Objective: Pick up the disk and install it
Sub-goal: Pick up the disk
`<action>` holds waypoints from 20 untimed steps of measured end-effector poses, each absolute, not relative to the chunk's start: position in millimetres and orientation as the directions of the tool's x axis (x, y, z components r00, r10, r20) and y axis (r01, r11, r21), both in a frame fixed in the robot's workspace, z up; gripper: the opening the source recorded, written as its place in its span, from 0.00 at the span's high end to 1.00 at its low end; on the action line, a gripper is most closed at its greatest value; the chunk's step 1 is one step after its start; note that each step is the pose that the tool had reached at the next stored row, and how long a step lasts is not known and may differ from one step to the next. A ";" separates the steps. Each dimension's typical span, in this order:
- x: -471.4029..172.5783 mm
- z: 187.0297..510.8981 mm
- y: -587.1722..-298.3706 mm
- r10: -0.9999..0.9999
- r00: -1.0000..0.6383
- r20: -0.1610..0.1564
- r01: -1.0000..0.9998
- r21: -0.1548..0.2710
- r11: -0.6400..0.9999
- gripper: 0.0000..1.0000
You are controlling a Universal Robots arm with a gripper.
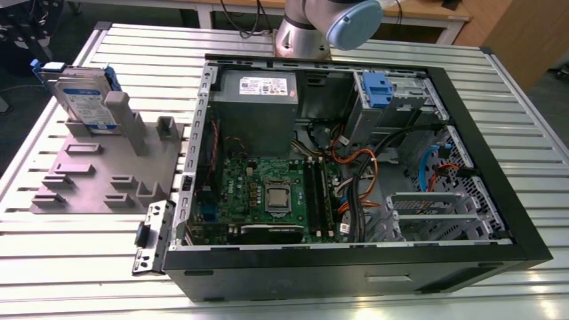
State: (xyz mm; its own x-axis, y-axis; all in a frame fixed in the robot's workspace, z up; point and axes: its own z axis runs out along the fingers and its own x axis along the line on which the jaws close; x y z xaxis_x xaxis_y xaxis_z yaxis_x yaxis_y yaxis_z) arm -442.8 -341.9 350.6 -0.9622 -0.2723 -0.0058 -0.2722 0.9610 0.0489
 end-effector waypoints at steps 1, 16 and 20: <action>-442.7 350.5 -341.9 -0.272 -0.962 -0.006 -0.272 0.049 0.961 0.89; -442.7 350.6 -341.8 -0.302 -0.953 -0.006 -0.302 0.049 0.952 0.89; -442.7 350.5 -341.9 -0.314 -0.949 -0.006 -0.314 0.049 0.948 0.89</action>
State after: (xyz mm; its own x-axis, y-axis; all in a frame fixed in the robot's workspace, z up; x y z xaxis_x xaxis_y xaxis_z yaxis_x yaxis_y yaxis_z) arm -442.7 -341.9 350.5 -0.9494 -0.3139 -0.0059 -0.3138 0.9482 0.0489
